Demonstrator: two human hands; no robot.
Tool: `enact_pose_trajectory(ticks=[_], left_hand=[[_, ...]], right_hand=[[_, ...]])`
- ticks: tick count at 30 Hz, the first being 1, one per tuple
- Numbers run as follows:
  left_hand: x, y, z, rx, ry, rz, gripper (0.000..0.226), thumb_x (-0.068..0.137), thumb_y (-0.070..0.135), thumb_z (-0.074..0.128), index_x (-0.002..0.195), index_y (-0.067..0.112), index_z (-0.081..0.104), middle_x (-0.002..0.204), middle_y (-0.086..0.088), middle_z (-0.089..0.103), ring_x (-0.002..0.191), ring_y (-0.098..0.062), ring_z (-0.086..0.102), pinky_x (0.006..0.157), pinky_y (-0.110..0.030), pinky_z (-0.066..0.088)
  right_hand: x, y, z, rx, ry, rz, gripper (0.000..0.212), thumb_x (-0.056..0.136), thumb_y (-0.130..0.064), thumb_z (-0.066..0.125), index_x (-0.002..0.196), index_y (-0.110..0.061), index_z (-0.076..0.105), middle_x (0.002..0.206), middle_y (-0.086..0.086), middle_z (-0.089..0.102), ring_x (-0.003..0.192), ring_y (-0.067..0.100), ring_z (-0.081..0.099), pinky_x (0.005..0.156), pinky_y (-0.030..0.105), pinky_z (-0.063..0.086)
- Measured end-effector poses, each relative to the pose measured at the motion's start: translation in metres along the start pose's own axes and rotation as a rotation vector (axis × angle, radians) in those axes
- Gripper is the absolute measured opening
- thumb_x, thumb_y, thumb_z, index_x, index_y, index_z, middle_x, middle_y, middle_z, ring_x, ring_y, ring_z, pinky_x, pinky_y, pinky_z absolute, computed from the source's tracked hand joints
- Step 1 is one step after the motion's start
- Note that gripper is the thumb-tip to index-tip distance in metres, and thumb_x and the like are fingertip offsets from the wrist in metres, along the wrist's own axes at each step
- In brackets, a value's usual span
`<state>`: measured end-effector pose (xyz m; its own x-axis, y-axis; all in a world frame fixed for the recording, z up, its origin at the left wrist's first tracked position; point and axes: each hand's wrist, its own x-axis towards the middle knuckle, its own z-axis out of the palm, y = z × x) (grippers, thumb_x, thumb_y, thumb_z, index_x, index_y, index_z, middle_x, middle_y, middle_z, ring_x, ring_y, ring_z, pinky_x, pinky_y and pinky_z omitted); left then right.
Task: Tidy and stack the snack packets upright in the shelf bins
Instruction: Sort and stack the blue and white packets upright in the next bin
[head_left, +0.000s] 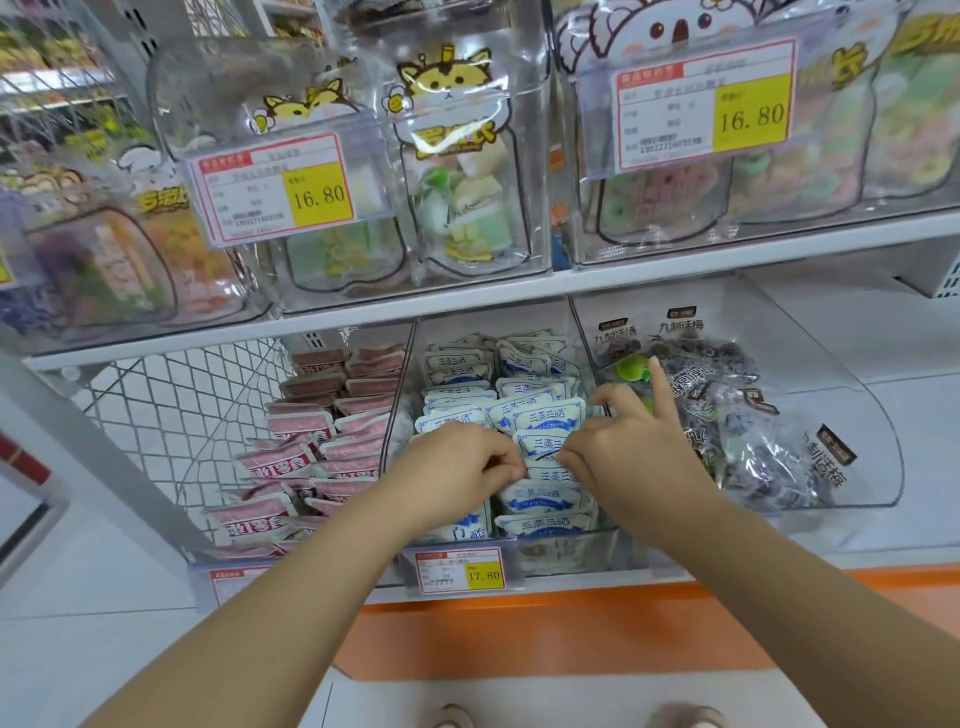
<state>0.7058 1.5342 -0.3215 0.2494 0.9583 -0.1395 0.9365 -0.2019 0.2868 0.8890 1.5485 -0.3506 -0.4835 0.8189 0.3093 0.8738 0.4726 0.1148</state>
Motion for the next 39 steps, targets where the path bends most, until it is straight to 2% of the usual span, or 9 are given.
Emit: enact_pose_trajectory(ticks=[4, 8, 13, 16, 24, 27, 29, 33, 39], left_hand=[[-0.010, -0.001, 0.002, 0.032, -0.011, 0.073, 0.015, 0.088, 0.038, 0.062, 0.097, 0.031, 0.071, 0.105, 0.016, 0.059, 0.093, -0.004, 0.056, 0.086, -0.026, 0.046], [-0.017, 0.003, 0.016, 0.131, 0.152, 0.129, 0.021, 0.092, 0.038, 0.055, 0.105, 0.032, 0.070, 0.108, 0.012, 0.055, 0.100, -0.010, 0.052, 0.085, -0.027, 0.040], [-0.023, 0.014, 0.035, 0.150, 0.281, 0.172, 0.023, 0.086, 0.028, 0.054, 0.094, 0.027, 0.075, 0.089, 0.001, 0.067, 0.078, -0.025, 0.063, 0.073, -0.026, 0.036], [-0.024, 0.006, 0.036, 0.114, 0.283, 0.175, 0.024, 0.081, 0.031, 0.054, 0.086, 0.025, 0.076, 0.076, 0.001, 0.065, 0.064, -0.025, 0.062, 0.071, -0.030, 0.042], [-0.035, 0.007, 0.030, -0.021, 0.319, 0.045, 0.035, 0.084, 0.053, 0.058, 0.112, 0.033, 0.067, 0.115, 0.016, 0.054, 0.109, -0.008, 0.047, 0.097, -0.025, 0.026], [-0.034, 0.010, 0.039, -0.057, 0.363, -0.013, 0.033, 0.085, 0.047, 0.062, 0.114, 0.032, 0.066, 0.121, 0.013, 0.047, 0.114, -0.008, 0.043, 0.097, -0.024, 0.026], [-0.033, 0.012, 0.044, -0.117, 0.386, -0.035, 0.030, 0.085, 0.042, 0.063, 0.113, 0.030, 0.068, 0.125, 0.012, 0.048, 0.113, -0.008, 0.047, 0.102, -0.029, 0.032], [-0.031, 0.011, 0.047, -0.147, 0.376, -0.001, 0.029, 0.087, 0.041, 0.061, 0.111, 0.027, 0.068, 0.117, 0.012, 0.056, 0.103, -0.008, 0.053, 0.101, -0.031, 0.034], [-0.024, 0.006, 0.045, -0.001, 0.208, 0.073, 0.028, 0.091, 0.041, 0.053, 0.112, 0.026, 0.064, 0.111, 0.010, 0.061, 0.104, -0.010, 0.054, 0.109, -0.035, 0.021]], right_hand=[[0.010, -0.002, -0.004, -0.026, -0.177, -0.026, 0.016, 0.091, -0.033, 0.056, 0.103, -0.030, 0.067, 0.097, -0.007, 0.063, 0.122, 0.018, 0.033, 0.103, 0.058, -0.023], [0.016, -0.006, -0.005, 0.089, -0.128, -0.062, 0.011, 0.088, -0.020, 0.059, 0.081, -0.029, 0.061, 0.084, -0.011, 0.062, 0.105, 0.016, 0.045, 0.108, 0.054, -0.001], [0.020, -0.013, 0.005, 0.061, 0.057, -0.122, 0.039, 0.054, -0.012, 0.082, 0.050, -0.028, 0.046, 0.046, -0.010, 0.050, 0.046, 0.011, 0.047, 0.076, 0.034, 0.021], [0.014, -0.014, 0.010, 0.076, -0.058, -0.174, 0.028, 0.072, -0.015, 0.075, 0.058, -0.029, 0.055, 0.053, -0.009, 0.058, 0.052, 0.014, 0.048, 0.083, 0.036, 0.018], [0.016, -0.007, 0.003, -0.028, -0.003, -0.121, 0.037, 0.045, -0.012, 0.089, 0.046, -0.028, 0.056, 0.043, -0.011, 0.049, 0.049, 0.014, 0.049, 0.077, 0.036, 0.023], [0.016, -0.011, 0.002, -0.023, -0.066, -0.144, 0.020, 0.075, -0.018, 0.074, 0.065, -0.026, 0.059, 0.061, -0.010, 0.058, 0.068, 0.014, 0.052, 0.085, 0.038, 0.017], [0.016, -0.009, -0.004, 0.005, -0.102, -0.126, 0.012, 0.088, -0.022, 0.059, 0.079, -0.028, 0.063, 0.074, -0.011, 0.063, 0.081, 0.014, 0.053, 0.089, 0.039, 0.012], [0.013, 0.002, -0.002, 0.048, 0.031, -0.082, 0.030, 0.062, -0.009, 0.081, 0.053, -0.029, 0.060, 0.051, -0.010, 0.055, 0.054, 0.015, 0.055, 0.085, 0.036, 0.020], [0.008, -0.006, 0.004, 0.036, -0.089, -0.171, 0.011, 0.084, -0.023, 0.065, 0.081, -0.031, 0.073, 0.076, -0.011, 0.070, 0.069, 0.015, 0.063, 0.089, 0.034, 0.017]])
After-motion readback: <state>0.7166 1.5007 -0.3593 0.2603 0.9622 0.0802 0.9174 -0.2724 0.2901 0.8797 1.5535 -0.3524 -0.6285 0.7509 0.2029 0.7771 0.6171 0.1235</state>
